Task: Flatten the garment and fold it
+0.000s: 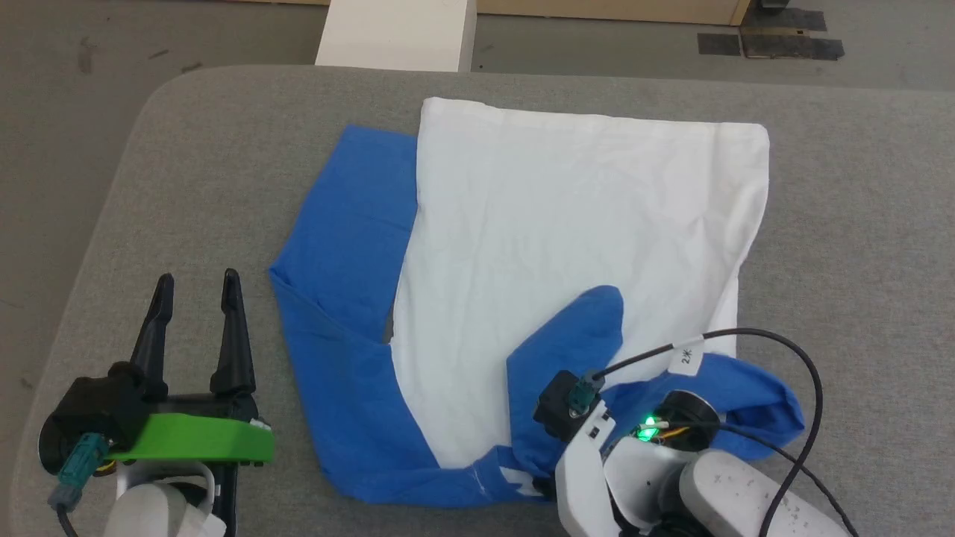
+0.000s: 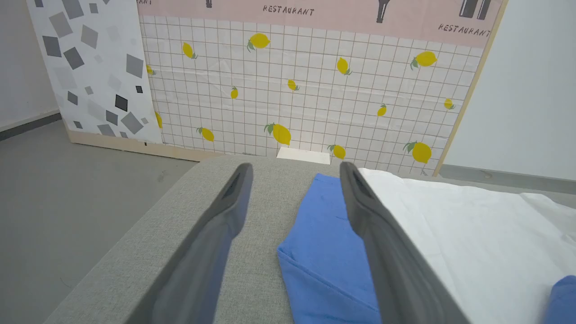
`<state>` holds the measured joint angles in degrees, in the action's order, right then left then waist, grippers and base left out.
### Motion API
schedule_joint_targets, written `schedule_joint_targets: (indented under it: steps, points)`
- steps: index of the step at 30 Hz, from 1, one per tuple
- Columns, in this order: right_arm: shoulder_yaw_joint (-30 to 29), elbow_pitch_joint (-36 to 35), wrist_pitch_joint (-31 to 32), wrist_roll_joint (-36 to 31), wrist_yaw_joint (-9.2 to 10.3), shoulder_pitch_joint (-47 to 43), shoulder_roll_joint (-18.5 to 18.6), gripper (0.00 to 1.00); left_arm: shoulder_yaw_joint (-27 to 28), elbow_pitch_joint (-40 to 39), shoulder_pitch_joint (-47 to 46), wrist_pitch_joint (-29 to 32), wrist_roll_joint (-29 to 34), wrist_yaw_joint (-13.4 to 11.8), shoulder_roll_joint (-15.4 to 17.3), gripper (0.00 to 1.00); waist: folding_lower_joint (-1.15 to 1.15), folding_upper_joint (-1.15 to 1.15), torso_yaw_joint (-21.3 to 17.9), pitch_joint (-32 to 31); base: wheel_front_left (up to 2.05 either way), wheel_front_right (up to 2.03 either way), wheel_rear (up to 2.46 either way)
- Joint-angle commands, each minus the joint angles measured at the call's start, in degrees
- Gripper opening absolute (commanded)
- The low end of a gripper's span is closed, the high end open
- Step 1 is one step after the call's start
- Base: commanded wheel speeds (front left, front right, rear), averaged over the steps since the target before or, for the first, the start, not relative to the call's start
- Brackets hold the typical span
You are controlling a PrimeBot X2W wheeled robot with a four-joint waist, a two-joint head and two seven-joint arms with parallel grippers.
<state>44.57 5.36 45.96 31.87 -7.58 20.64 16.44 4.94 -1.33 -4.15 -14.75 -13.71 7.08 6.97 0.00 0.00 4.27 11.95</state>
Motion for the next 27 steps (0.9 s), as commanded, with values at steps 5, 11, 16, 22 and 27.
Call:
schedule_joint_targets:
  steps: [5, 11, 16, 22, 27]
  points:
    - [-1.7, 0.5, -2.1, 1.9, 0.09, 2.0, 1.0, 0.48, -0.1, 0.5, -0.1, -0.2, -0.6, 0.4, -0.3, 1.0, 0.0, 0.0, -0.4, 0.0, 0.0, 0.0, 0.0]
    - [-13.2, -2.2, -8.7, 2.0, 0.09, -0.8, -0.2, 1.0, 0.1, 0.7, 0.3, -0.2, -0.5, 0.4, -0.3, 1.0, 0.0, 0.0, -1.2, -1.2, 0.0, 0.0, 0.0]
    - [-29.2, -6.8, -13.7, 0.5, 0.09, -6.3, -4.0, 1.0, 0.4, 0.7, 1.1, -0.2, -0.4, 0.4, -0.3, 1.0, 0.0, 0.0, -2.3, -2.1, 0.0, 0.0, 0.0]
    - [-49.7, -12.6, -18.2, -3.9, 0.09, -11.2, -9.9, 1.0, 0.4, 0.6, 1.2, -0.2, -0.3, 0.4, 0.0, 1.0, 0.0, 0.0, -3.1, -2.4, 0.0, 0.0, 0.0]
    - [-61.3, -14.8, -19.5, -6.4, 0.09, -13.3, -12.7, 1.0, 0.3, 0.7, 1.4, -0.2, -0.4, 0.4, 0.2, 1.0, 0.0, 0.0, -3.7, -2.4, 0.0, 0.0, 0.0]
